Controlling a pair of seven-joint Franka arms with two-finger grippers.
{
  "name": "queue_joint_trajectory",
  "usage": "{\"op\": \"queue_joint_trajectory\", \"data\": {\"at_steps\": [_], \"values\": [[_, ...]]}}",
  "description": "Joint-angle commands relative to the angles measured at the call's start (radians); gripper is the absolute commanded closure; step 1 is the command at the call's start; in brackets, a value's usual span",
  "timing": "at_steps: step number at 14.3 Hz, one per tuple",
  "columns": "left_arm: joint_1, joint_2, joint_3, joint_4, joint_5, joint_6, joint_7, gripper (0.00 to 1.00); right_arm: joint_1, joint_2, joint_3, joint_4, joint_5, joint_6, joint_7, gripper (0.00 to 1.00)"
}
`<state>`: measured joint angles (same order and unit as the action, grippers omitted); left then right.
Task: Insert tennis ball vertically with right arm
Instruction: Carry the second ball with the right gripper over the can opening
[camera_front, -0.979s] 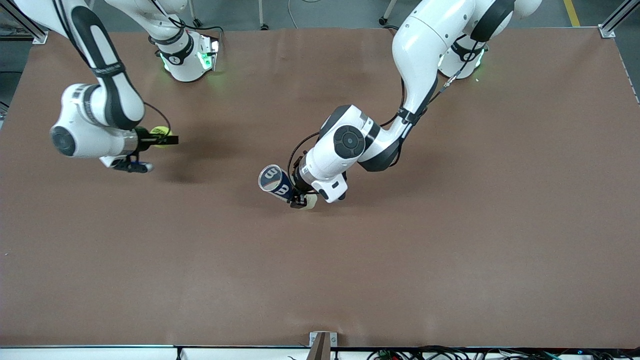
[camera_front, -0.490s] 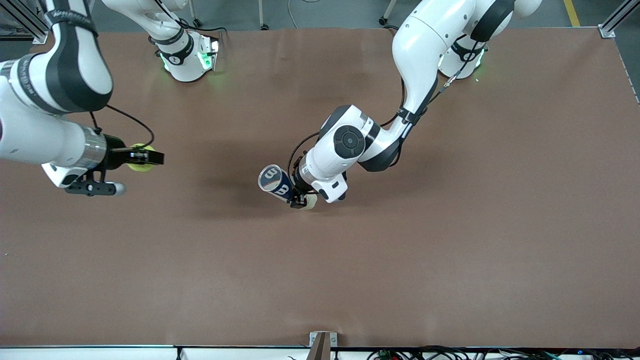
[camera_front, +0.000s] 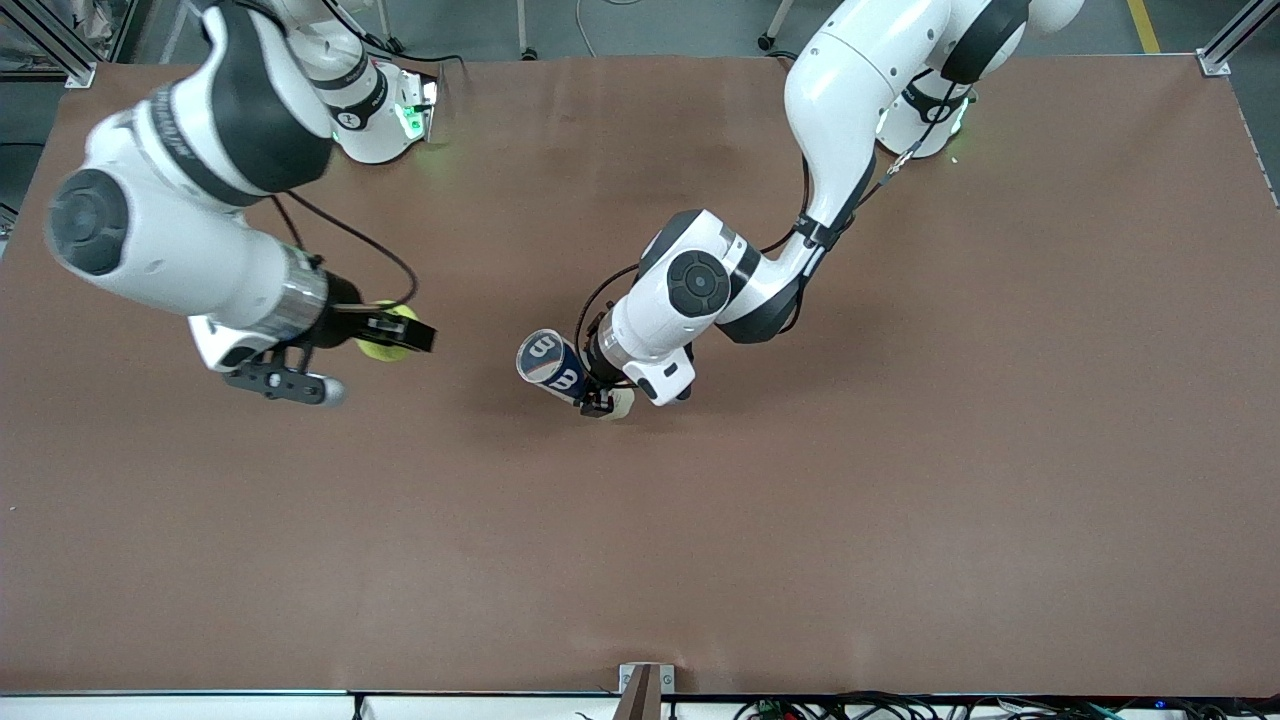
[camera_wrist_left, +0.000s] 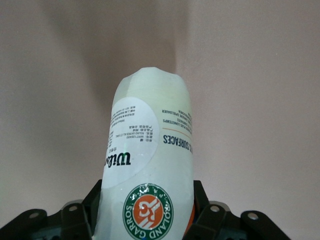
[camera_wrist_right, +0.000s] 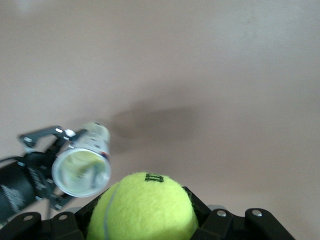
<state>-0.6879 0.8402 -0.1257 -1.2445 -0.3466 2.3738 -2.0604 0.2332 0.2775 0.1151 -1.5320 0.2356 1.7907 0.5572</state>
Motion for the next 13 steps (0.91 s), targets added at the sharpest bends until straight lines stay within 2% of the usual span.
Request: {"op": "queue_joint_trajectory", "data": {"at_steps": [1, 5, 13], "values": [[-0.001, -0.015, 0.003, 0.000, -0.023, -0.018, 0.019, 0.28, 0.089, 0.064, -0.009, 0.033, 0.010, 0.087, 0.122, 0.70], [-0.001, -0.015, 0.003, 0.000, -0.022, -0.018, 0.019, 0.28, 0.161, 0.130, -0.011, 0.026, 0.008, 0.193, 0.207, 0.70], [0.002, -0.016, 0.001, 0.000, -0.023, -0.018, 0.017, 0.28, 0.182, 0.180, -0.011, 0.016, 0.008, 0.216, 0.213, 0.70]]}}
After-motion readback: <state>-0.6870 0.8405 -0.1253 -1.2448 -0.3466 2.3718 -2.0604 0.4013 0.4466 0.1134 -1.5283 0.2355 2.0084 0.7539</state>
